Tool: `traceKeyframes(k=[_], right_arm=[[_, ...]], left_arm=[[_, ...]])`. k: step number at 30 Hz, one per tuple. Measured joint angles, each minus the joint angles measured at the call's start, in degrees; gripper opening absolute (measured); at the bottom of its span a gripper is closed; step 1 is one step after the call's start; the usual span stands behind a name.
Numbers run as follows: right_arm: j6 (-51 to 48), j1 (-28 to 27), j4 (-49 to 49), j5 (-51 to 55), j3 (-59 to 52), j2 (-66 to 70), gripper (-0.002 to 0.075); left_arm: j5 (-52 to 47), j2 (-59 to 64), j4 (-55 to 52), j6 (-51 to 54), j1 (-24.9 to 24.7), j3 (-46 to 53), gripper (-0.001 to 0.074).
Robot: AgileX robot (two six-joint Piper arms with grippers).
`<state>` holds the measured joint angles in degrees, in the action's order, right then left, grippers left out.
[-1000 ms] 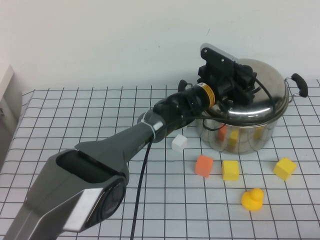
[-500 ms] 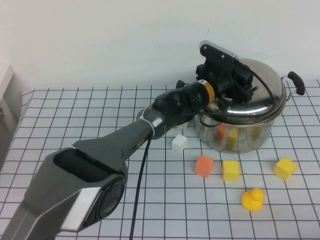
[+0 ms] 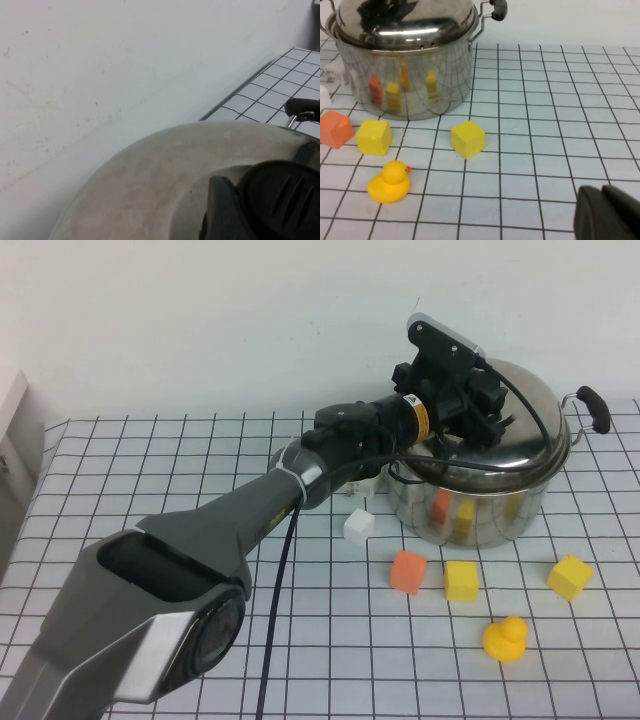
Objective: Cover the pot
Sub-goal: Place the pot lid on the pot
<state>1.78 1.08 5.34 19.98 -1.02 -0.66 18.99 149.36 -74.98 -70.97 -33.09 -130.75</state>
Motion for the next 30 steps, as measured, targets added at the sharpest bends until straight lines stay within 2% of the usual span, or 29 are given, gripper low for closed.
traceKeyframes(k=[24,30], right_arm=[[0.0,0.0,0.0,0.0,0.0,0.0,0.0009],[0.0,0.0,0.0,0.0,0.0,0.0,0.0009]], left_arm=[[-3.17,-0.87,-3.44,-8.72,0.0,0.0,0.033],[-3.17,-0.87,-9.26,-13.03,0.0,0.0,0.033]])
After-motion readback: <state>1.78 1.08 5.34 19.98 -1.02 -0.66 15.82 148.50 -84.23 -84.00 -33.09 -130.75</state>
